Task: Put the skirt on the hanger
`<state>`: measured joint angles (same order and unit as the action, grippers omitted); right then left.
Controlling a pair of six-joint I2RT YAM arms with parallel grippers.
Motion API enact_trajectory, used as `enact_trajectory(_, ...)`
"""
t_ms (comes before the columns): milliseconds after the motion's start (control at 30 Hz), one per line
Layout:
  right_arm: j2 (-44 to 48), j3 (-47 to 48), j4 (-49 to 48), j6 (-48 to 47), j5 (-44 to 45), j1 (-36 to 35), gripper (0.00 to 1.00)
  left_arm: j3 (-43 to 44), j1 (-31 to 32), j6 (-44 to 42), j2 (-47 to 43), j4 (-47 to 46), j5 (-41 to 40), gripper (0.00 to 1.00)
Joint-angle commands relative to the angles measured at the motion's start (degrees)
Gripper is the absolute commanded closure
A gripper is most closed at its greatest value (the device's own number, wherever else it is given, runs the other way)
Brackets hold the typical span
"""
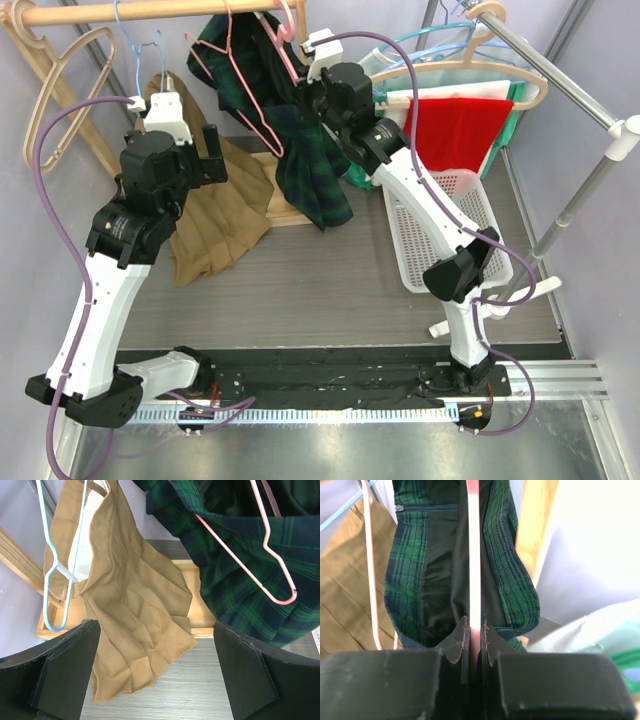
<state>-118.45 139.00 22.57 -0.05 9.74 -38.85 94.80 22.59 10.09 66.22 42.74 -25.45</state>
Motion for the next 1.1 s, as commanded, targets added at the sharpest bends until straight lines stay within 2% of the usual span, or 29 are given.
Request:
enact_trajectory(0,0.68,6.11,-16.15,1.29,2.13,-0.08,0.99,0.56,0.09,0.28,-1.18,-1.17,0.14,0.0)
enact_trajectory(400,-6.61,11.81,-21.16,-1.35,2.04,0.09,0.99,-1.46,0.09,0.28,-2.49,-0.82,-0.56,0.0)
enact_trajectory(800,-8.46,10.6,-21.78,2.69,0.81,2.73,0.99,-2.61,0.09,0.99,-3.29,-0.29,-0.39,0.0)
enact_trajectory(867,-7.33,9.8,-21.34,2.78,0.37,2.82,0.89,-2.69,0.09,0.99,-3.37,-0.11,-0.3,0.0)
enact_trajectory(900,-6.62,8.32,-21.34,2.87,-0.93,2.73,0.81,-2.87,0.17,1.07,-3.46,-0.11,-0.21,0.0)
enact_trajectory(933,-6.01,7.61,-21.6,2.87,-1.38,2.73,0.66,-2.96,0.17,1.08,-3.46,0.23,-0.12,0.0)
enact_trajectory(1000,-3.98,6.02,-21.6,3.65,-2.09,2.73,0.54,-3.05,0.17,1.16,-3.46,0.59,0.23,0.0)
enact_trajectory(1033,-3.46,6.02,-20.9,4.27,-2.26,2.64,0.44,-3.05,0.17,1.16,-3.46,1.02,0.4,0.0)
enact_trajectory(1067,-2.93,6.72,-20.11,5.14,-2.35,2.73,0.39,-3.05,0.09,1.25,-3.55,1.12,0.66,0.0)
